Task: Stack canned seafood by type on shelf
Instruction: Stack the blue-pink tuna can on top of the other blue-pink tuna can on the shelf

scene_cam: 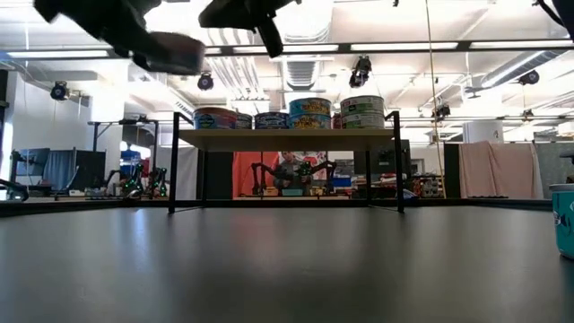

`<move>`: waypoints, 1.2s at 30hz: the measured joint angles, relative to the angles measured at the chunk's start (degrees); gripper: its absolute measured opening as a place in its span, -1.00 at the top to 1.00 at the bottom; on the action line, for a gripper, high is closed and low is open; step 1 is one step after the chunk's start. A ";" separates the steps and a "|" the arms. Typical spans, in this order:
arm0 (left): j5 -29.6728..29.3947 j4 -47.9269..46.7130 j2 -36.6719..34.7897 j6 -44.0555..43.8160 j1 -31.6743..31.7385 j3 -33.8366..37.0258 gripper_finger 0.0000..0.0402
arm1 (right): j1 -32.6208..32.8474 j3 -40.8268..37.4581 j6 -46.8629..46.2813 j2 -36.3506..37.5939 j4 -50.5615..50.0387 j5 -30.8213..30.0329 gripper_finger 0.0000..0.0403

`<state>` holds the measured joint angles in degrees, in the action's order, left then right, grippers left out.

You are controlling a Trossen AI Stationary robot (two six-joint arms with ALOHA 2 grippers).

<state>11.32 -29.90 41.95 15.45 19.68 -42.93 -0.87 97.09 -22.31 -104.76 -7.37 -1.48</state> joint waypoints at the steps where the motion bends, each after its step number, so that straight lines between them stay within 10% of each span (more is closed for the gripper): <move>1: 2.51 0.45 0.96 1.29 3.12 -0.20 -0.88 | -0.19 0.52 0.58 -0.07 -0.05 -1.46 0.94; 15: 26.34 0.19 20.92 7.81 23.63 -11.87 -0.85 | -7.19 8.47 10.09 -0.14 -0.82 -0.85 0.94; 36: 17.63 3.27 30.26 10.48 28.94 -14.48 -0.89 | -13.30 12.56 19.25 -6.37 -5.93 -6.05 0.94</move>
<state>28.95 -26.63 72.20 25.93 48.62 -57.41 -14.17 109.65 -3.06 -111.13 -13.30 -7.53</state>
